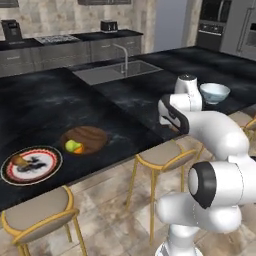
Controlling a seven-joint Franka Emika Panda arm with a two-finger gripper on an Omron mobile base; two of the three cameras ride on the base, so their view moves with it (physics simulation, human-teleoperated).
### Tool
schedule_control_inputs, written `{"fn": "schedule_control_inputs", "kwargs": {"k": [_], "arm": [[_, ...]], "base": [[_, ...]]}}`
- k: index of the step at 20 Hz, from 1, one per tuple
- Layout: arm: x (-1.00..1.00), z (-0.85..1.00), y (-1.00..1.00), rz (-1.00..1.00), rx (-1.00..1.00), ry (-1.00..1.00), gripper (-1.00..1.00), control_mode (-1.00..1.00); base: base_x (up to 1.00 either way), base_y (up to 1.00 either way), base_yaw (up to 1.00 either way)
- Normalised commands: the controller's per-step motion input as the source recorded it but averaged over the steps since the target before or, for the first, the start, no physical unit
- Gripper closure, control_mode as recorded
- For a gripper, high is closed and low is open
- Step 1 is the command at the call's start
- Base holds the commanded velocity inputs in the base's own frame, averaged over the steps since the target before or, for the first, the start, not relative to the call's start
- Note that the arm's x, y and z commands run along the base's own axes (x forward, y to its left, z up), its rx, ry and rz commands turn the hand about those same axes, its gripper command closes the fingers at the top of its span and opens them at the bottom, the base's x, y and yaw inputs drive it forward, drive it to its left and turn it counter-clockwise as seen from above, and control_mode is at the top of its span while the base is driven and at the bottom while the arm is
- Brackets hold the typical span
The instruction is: Take the fruits from the plate on the dining counter and place two fruits in each bowl.
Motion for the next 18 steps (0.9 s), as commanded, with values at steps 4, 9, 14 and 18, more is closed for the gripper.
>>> {"fn": "schedule_control_inputs", "kwargs": {"k": [4,9,14,18], "arm": [[0.00,0.00,0.00,0.00,0.00,0.00,1.00,1.00],[0.00,0.00,0.00,0.00,0.00,0.00,1.00,1.00],[0.00,0.00,0.00,0.00,0.00,0.00,1.00,1.00],[0.00,0.00,0.00,0.00,0.00,0.00,1.00,1.00]], "base": [[0.70,-1.00,0.05],[0.76,-1.00,0.11],[0.79,-1.00,0.20],[0.68,-1.00,0.36]]}}
